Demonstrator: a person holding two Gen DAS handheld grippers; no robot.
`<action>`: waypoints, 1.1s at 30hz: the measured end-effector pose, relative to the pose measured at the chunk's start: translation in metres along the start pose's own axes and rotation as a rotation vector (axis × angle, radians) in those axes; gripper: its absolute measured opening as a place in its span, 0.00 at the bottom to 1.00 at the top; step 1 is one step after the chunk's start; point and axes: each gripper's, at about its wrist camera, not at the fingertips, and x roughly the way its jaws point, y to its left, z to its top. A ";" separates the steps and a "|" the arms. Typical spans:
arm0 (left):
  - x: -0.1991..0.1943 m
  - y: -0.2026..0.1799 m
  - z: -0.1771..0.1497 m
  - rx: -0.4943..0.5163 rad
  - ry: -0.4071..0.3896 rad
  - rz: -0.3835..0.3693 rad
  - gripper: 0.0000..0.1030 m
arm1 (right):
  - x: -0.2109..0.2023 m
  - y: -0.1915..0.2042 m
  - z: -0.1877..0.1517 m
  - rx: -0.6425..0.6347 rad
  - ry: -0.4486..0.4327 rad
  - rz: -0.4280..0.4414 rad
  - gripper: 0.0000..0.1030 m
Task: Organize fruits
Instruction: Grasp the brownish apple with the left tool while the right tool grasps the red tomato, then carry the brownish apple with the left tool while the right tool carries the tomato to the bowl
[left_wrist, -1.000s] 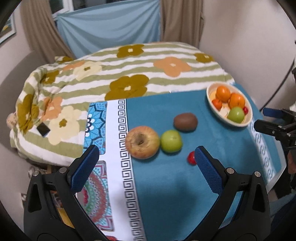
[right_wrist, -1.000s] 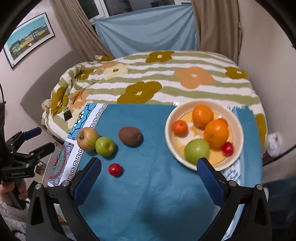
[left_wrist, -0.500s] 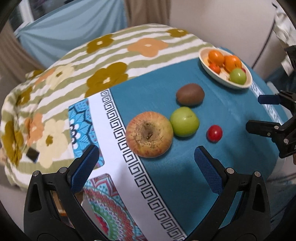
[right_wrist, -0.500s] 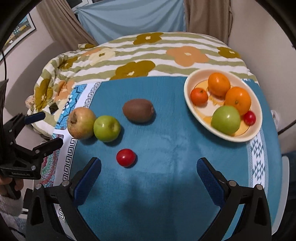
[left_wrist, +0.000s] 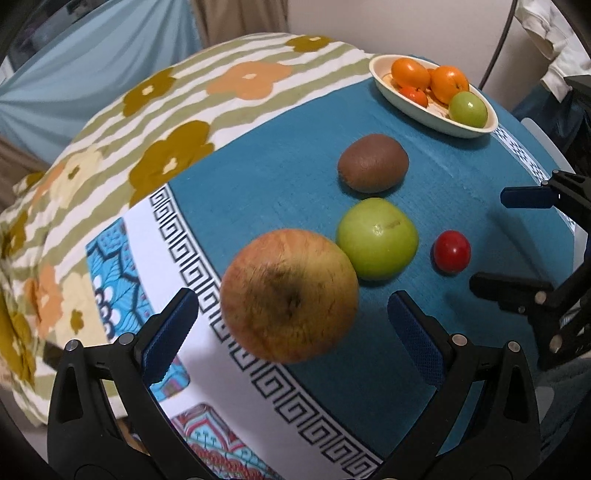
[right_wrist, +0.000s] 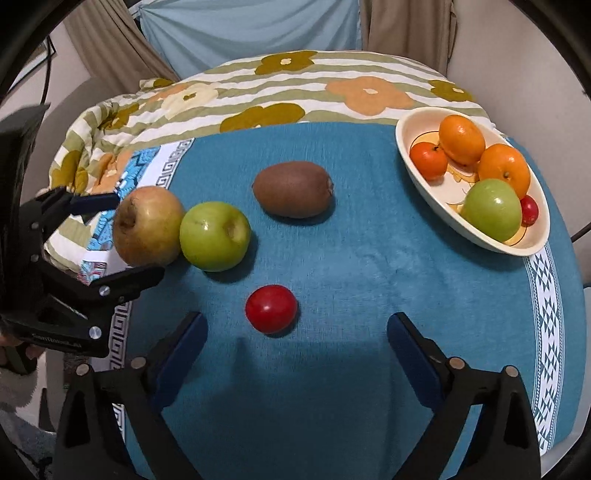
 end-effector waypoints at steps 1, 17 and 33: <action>0.003 0.000 0.001 0.009 0.002 -0.004 0.97 | 0.001 0.002 0.000 -0.005 -0.002 -0.003 0.94; 0.012 0.002 0.002 0.054 0.021 -0.002 0.78 | 0.020 0.013 0.001 -0.009 0.028 0.023 0.63; 0.006 0.008 -0.008 -0.051 0.053 0.028 0.78 | 0.022 0.021 0.009 -0.079 0.025 0.038 0.31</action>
